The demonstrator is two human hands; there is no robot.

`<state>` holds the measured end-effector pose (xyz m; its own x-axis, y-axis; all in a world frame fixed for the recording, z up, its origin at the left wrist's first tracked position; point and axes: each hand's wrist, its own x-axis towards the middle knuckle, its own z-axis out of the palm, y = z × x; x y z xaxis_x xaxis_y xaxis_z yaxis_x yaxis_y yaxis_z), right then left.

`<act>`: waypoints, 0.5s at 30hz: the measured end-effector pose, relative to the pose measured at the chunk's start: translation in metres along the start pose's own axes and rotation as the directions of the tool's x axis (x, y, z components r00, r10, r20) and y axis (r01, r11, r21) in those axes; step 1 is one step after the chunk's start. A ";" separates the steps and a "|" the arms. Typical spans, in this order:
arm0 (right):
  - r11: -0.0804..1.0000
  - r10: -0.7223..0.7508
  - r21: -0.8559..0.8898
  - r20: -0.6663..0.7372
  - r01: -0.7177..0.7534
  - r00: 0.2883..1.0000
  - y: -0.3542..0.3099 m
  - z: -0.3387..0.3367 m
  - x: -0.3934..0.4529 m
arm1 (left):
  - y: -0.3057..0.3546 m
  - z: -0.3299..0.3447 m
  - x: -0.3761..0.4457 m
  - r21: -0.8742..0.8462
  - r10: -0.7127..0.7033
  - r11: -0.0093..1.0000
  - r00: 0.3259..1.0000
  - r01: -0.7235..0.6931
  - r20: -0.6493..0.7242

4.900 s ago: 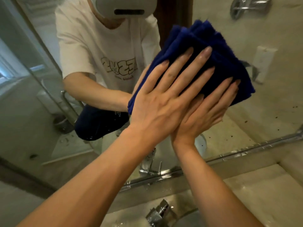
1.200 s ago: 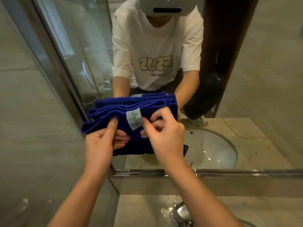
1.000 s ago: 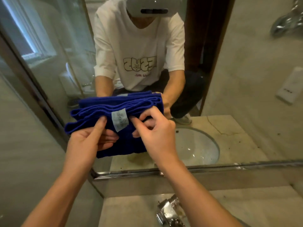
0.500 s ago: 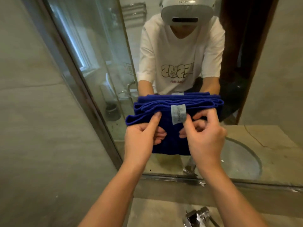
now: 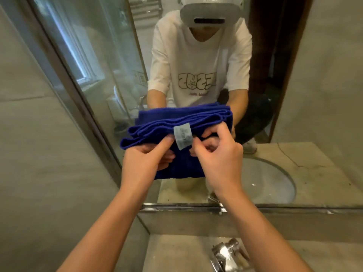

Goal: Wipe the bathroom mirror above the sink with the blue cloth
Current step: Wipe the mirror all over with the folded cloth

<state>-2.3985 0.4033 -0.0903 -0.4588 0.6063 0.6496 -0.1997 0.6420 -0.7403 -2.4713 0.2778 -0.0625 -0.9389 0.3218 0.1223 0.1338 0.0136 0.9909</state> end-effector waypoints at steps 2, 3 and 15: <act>0.999 0.041 0.003 -0.002 -0.041 0.999 0.015 -0.027 -0.003 | -0.004 0.026 -0.006 0.028 0.002 1.000 0.999 -0.003 0.040; 0.998 0.058 0.011 -0.006 -0.057 0.998 0.022 -0.040 -0.002 | -0.006 0.040 -0.010 0.037 -0.004 0.999 0.998 0.002 0.056; 0.997 0.073 0.013 -0.267 -0.073 0.961 0.057 -0.141 0.021 | 0.019 0.154 -0.042 0.150 0.057 0.984 0.966 -0.097 0.252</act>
<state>-2.2971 0.5184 -0.0944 -0.2246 0.7550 0.6161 -0.1767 0.5902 -0.7877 -2.3803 0.4099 -0.0570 -0.8197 0.5498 0.1608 0.2705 0.1241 0.9547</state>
